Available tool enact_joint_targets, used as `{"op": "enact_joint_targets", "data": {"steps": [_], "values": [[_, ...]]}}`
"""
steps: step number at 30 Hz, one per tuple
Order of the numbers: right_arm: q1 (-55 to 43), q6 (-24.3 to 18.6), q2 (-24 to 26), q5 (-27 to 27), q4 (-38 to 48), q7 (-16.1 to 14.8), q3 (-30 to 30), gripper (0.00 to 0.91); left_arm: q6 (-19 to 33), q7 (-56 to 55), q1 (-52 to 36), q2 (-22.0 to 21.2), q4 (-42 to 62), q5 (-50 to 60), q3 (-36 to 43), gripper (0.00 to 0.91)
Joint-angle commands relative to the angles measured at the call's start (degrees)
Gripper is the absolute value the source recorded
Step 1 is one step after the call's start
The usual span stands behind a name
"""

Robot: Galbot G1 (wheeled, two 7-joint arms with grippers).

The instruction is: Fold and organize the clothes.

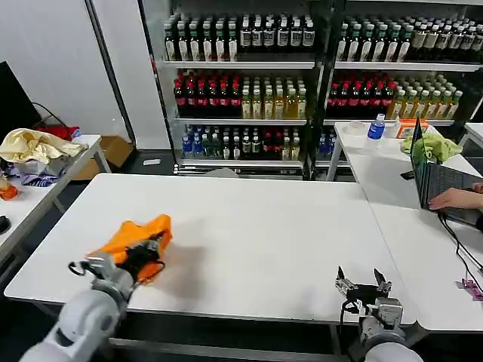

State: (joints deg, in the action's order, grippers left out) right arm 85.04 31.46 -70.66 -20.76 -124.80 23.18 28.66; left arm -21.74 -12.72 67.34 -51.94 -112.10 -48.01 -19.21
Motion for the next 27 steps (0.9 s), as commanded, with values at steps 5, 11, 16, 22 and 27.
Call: {"op": "enact_joint_targets", "data": {"steps": [5, 11, 16, 22, 27], "values": [[0.5, -0.1, -0.8, 0.7, -0.1, 0.0, 0.2, 0.907, -1.5, -8.3, -1.2, -12.6, -1.6, 9.3, 14.8, 0.02], [0.6, 0.0, -1.0, 0.9, -0.3, 0.1, 0.1, 0.907, -2.3, -11.8, -6.4, -20.4, 7.2, 10.7, 18.2, 0.02], [0.7, 0.1, -1.2, 1.1, -0.7, 0.1, 0.0, 0.907, -2.2, -12.5, -13.7, -24.1, 12.6, 10.2, 21.2, 0.02], [0.8, 0.1, -1.2, 1.2, -1.0, 0.1, 0.1, 0.907, -1.7, -12.9, -20.5, -26.7, 20.2, 10.3, 23.4, 0.02], [0.5, 0.1, -1.2, 1.2, -1.2, -0.2, 0.0, 0.907, -1.7, -11.3, -22.8, -27.3, 20.7, 10.5, 23.4, 0.907]]}}
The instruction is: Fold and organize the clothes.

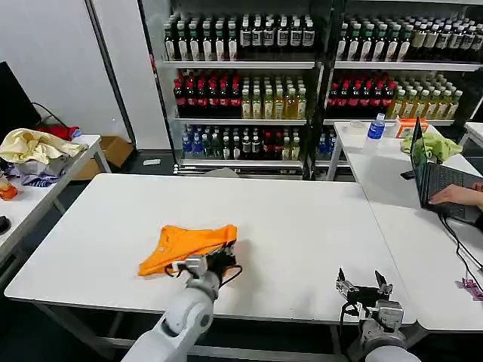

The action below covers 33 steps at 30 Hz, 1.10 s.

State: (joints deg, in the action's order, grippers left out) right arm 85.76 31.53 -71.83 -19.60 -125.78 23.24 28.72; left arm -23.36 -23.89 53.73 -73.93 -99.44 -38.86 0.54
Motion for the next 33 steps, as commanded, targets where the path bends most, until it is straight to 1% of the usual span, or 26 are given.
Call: {"op": "enact_joint_targets", "data": {"steps": [1, 6, 10, 14, 16, 17, 19, 23, 24, 25, 26, 29, 31, 33], "values": [[-0.3, 0.0, 0.0, 0.0, -0.3, -0.4, -0.1, 0.907, 0.1, 0.3, -8.9, -5.1, 7.4, 1.3, 3.7, 0.907], [-1.0, -0.2, 0.1, -0.1, -0.3, -1.3, -0.4, 0.907, 1.9, 5.2, -2.2, -0.8, -4.7, 0.0, 3.0, 0.907], [-2.1, -0.6, 0.1, -0.5, -0.1, -2.2, -1.4, 0.907, 2.3, 8.8, 5.7, 3.5, -13.1, -1.8, -2.6, 0.907], [-3.9, -1.2, 0.0, -0.8, 0.6, -2.6, -2.9, 0.907, 2.8, 9.8, 10.6, 8.2, -16.9, -1.2, -9.0, 0.907], [-5.7, -1.4, -0.1, -0.8, 1.8, -2.3, -4.6, 0.907, 2.7, 10.5, 12.2, 10.9, -16.1, -0.6, -14.1, 0.907], [-6.6, -1.5, -0.1, -0.7, 2.4, -2.2, -5.6, 0.907, 2.8, 10.7, 12.5, 11.7, -15.5, -0.4, -15.2, 0.907], [-8.7, -1.6, -0.3, -0.8, 3.4, -1.6, -8.0, 0.907, 2.6, 11.0, 12.6, 13.9, -12.8, -0.2, -18.9, 0.907], [-15.0, -1.9, -1.8, -2.6, 7.1, 0.5, -13.4, 0.907, 1.6, 11.2, 11.9, 16.1, -10.0, -0.3, -22.0, 0.907], [-16.6, -1.9, -2.3, -3.6, 8.4, 1.0, -14.6, 0.907, 1.3, 11.2, 11.8, 16.3, -9.8, -0.3, -22.4, 0.907], [-18.6, -1.9, -3.1, -5.0, 10.3, 2.1, -16.2, 0.907, 1.1, 11.2, 11.7, 16.4, -9.4, -0.4, -23.0, 0.907], [-19.4, -1.9, -3.6, -5.9, 11.2, 2.5, -16.7, 0.907, 0.7, 11.3, 11.5, 16.4, -9.0, -0.4, -23.3, 0.907], [-25.0, -1.3, -5.4, -9.3, 16.2, 3.9, -20.6, 0.907, 0.5, 11.2, 11.0, 16.4, -7.9, 0.0, -23.8, 0.907], [-29.2, 0.1, -7.2, -13.2, 19.3, 5.7, -22.8, 0.907, 0.4, 11.2, 11.0, 16.4, -7.9, 0.0, -24.2, 0.907], [-32.4, 0.9, -9.1, -15.6, 21.7, 6.8, -24.5, 0.907, 0.4, 11.2, 11.5, 16.3, -8.4, -0.1, -24.8, 0.907]]}}
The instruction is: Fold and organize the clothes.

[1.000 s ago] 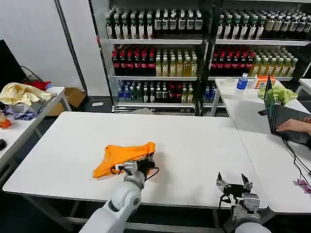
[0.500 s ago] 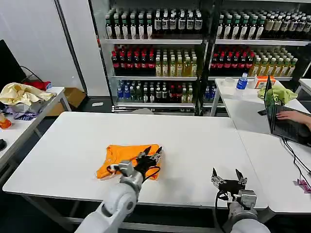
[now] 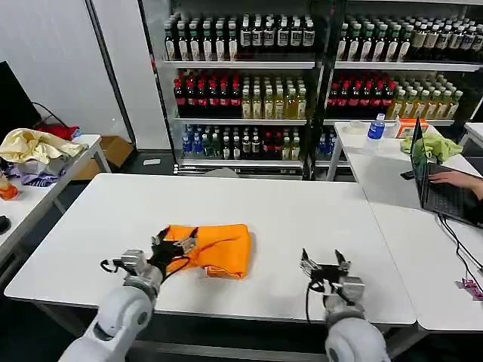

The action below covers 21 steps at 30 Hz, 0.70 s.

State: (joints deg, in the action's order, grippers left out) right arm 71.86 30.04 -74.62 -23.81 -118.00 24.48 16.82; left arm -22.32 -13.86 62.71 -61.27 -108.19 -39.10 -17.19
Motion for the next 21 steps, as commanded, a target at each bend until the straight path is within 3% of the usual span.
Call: {"op": "enact_joint_targets", "data": {"steps": [1, 5, 9, 21], "values": [[-19.7, 3.1, -7.5, -12.3, 15.2, 6.2, -13.3, 0.907, -0.7, 1.2, 2.8, 3.7, 0.2, 0.0, -7.3, 0.907], [-22.7, 3.2, -11.4, -17.9, 18.4, 9.4, -16.1, 0.907, -0.6, 1.3, 3.4, 3.8, 0.0, -0.7, -8.2, 0.907], [-22.9, 3.2, -13.5, -21.0, 20.0, 10.1, -18.7, 0.907, -0.6, 1.3, 3.3, 3.7, 0.1, -1.3, -8.5, 0.907], [-19.5, 3.2, -12.5, -23.1, 18.6, 12.3, -21.8, 0.907, -0.7, 1.2, 3.9, 3.0, -0.4, -1.5, -8.8, 0.907]]}}
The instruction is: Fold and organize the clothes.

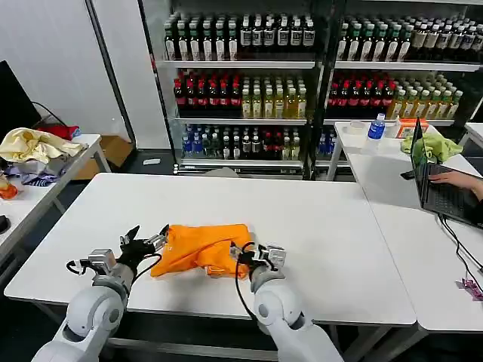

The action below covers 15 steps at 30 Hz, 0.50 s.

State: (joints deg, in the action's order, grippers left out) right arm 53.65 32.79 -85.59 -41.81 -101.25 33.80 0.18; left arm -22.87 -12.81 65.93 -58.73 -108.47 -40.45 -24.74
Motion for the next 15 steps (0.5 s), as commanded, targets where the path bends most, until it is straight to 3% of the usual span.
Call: {"op": "enact_joint_targets", "data": {"steps": [1, 3, 4, 7, 8, 9, 15], "values": [[-0.8, 0.4, -1.2, -5.0, 1.5, 3.1, -5.2, 0.907, -0.2, 0.1, 0.8, 0.5, -0.2, -0.2, -1.3, 0.907], [0.0, 0.4, -0.3, -4.5, 0.7, 3.3, -5.0, 0.907, -0.2, 0.1, 0.9, 0.4, -0.4, -0.2, -1.3, 0.907], [0.5, 0.4, 0.2, -4.6, 0.3, 3.4, -4.8, 0.836, -0.2, 0.0, 0.9, 0.3, -0.5, -0.3, -1.3, 0.907], [1.7, 0.4, 1.5, -4.7, -0.7, 4.0, -4.0, 0.433, -0.2, 0.0, 1.1, 0.3, -0.6, -0.3, -1.4, 0.907], [2.3, 0.4, 2.0, -4.7, -1.1, 4.1, -3.6, 0.111, -0.2, 0.0, 1.2, 0.2, -0.6, -0.3, -1.4, 0.907], [2.7, 0.4, 2.4, -4.7, -1.5, 4.2, -3.3, 0.0, -0.2, -0.1, 1.2, 0.2, -0.6, -0.3, -1.3, 0.907], [4.3, 0.4, 3.0, -4.3, -1.7, 4.1, -2.2, 0.0, -0.3, -0.2, 1.4, -0.1, -0.5, -0.3, -1.2, 0.907]]}}
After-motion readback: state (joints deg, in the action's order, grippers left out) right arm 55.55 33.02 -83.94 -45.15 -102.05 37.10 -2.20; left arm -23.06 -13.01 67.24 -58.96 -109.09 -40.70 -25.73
